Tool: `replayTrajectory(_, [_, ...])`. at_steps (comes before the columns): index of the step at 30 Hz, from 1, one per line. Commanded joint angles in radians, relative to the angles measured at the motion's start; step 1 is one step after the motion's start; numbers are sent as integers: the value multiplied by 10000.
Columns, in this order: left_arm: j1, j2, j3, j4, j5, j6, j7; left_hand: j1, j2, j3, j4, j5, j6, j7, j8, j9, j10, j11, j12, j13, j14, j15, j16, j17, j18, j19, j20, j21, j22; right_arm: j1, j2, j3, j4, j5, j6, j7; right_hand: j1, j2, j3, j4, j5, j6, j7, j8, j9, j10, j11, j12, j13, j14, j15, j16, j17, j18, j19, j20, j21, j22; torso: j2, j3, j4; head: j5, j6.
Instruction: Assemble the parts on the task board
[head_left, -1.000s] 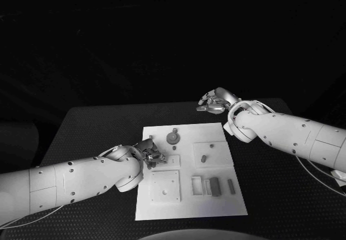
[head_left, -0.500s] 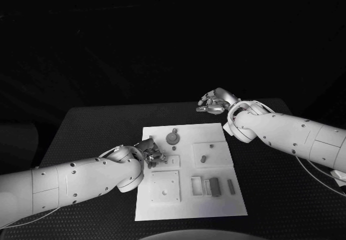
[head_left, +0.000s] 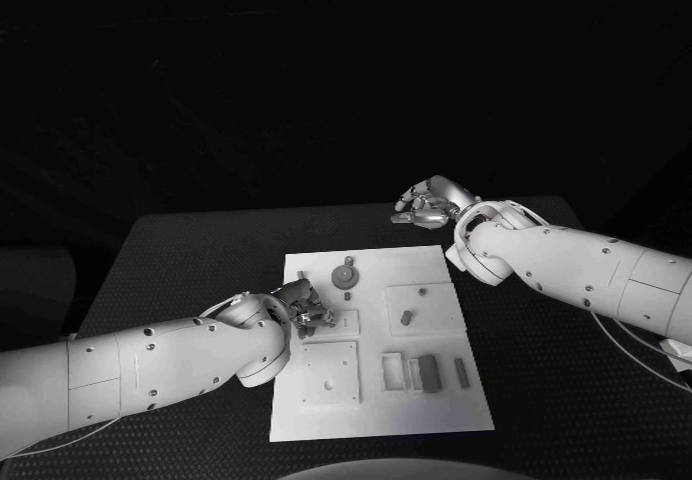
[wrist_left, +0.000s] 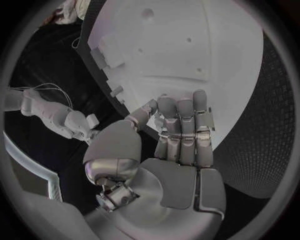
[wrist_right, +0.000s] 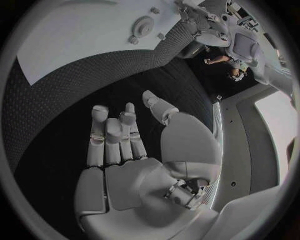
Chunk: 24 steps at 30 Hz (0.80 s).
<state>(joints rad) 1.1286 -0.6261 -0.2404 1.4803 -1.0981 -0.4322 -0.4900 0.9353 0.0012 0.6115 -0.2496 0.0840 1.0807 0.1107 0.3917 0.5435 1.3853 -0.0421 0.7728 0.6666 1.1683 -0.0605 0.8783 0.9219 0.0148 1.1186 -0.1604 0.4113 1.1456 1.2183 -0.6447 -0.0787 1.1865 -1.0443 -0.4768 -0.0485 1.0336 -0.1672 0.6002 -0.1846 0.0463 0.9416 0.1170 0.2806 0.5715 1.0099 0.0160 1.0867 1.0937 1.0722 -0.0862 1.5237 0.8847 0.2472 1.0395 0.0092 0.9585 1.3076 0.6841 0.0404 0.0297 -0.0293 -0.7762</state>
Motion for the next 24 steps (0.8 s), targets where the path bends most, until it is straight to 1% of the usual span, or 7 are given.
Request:
replayTrajectory(1, [-21, 12, -9, 59, 9, 194, 42, 10, -66, 3, 36, 62, 928, -795, 38, 14, -268, -332, 60, 11, -54, -22, 41, -14, 162, 83, 1, 2, 20, 1, -8, 5, 18, 6, 134, 84, -43, 77, -57, -21, 40, 47, 108, -62, 10, -90, 15, -60, -10, -56, -13, -49, -14, 146, -62, 5, -61, 123, 3, 1, 4, -10, -12])
replayTrajectory(4, [-21, 3, -9, 33, 4, 202, 29, 13, -62, 6, 33, 71, 929, -796, 35, 17, -273, -333, 67, 12, -61, -23, 52, -24, 162, 81, 1, 0, 27, 1, -11, 6, 40, -251, 118, 90, -45, 79, -58, -22, 40, 46, 108, -63, 10, -90, 15, -60, -11, -57, -13, -49, -14, 146, -63, 5, -61, 123, 0, 0, 7, -17, 3])
replayTrajectory(8, [-21, -1, -8, -7, 33, 183, 21, 12, -58, 7, 32, 79, 930, -796, 33, 20, -279, -333, 74, 12, -67, -22, 64, -35, 162, 80, 1, -2, 35, 1, -5, 6, 52, -258, 137, 89, -50, 77, -63, -25, 39, 45, 108, -65, 11, -92, 15, -60, -12, -59, -12, -49, -15, 146, -65, 7, -62, 124, 1, -3, 6, -19, -1])
replayTrajectory(13, [-21, -27, -7, -39, 107, 178, 14, 18, -10, 18, 29, 113, 940, -799, 30, 32, -288, -336, 98, 13, -80, -23, 101, -65, 163, 81, 1, -7, 58, 0, 1, 6, 41, -258, 140, 88, -50, 80, -64, -29, 40, 44, 108, -66, 12, -93, 16, -60, -13, -61, -12, -49, -15, 146, -66, 8, -64, 125, 2, -12, 10, -27, -1])
replayTrajectory(16, [-21, -57, -5, -61, 210, 196, 16, 26, 28, 27, 18, 137, 950, -803, 32, 43, -292, -339, 114, 15, -85, -24, 128, -85, 164, 82, 0, -10, 74, 0, 0, 6, 36, -258, 151, 85, -50, 83, -64, -32, 40, 44, 108, -66, 13, -94, 16, -59, -13, -61, -12, -49, -15, 146, -67, 8, -65, 125, 2, -9, 7, -24, 5])
replayTrajectory(19, [-21, -93, -4, -80, 446, 256, 43, 35, 72, 33, -30, 248, 961, -806, 31, 71, -305, -345, 151, 15, -104, -23, 189, -134, 164, 82, 0, -18, 112, 0, 1, 6, 30, -258, 159, 81, -48, 86, -64, -35, 40, 43, 108, -66, 13, -94, 15, -59, -14, -62, -12, -49, -15, 146, -68, 8, -65, 126, 3, -9, 10, -31, -1])
replayTrajectory(24, [-21, -134, 4, -113, 865, 461, 148, 11, 120, 34, -118, 524, 975, -813, 21, 136, -332, -348, 222, 8, -151, -19, 314, -253, 163, 85, 4, -45, 193, -1, 12, 6, 16, -258, 182, 73, -44, 92, -63, -42, 40, 42, 108, -68, 14, -96, 16, -59, -15, -64, -11, -49, -15, 146, -70, 9, -67, 126, 4, -11, 4, -48, -8])
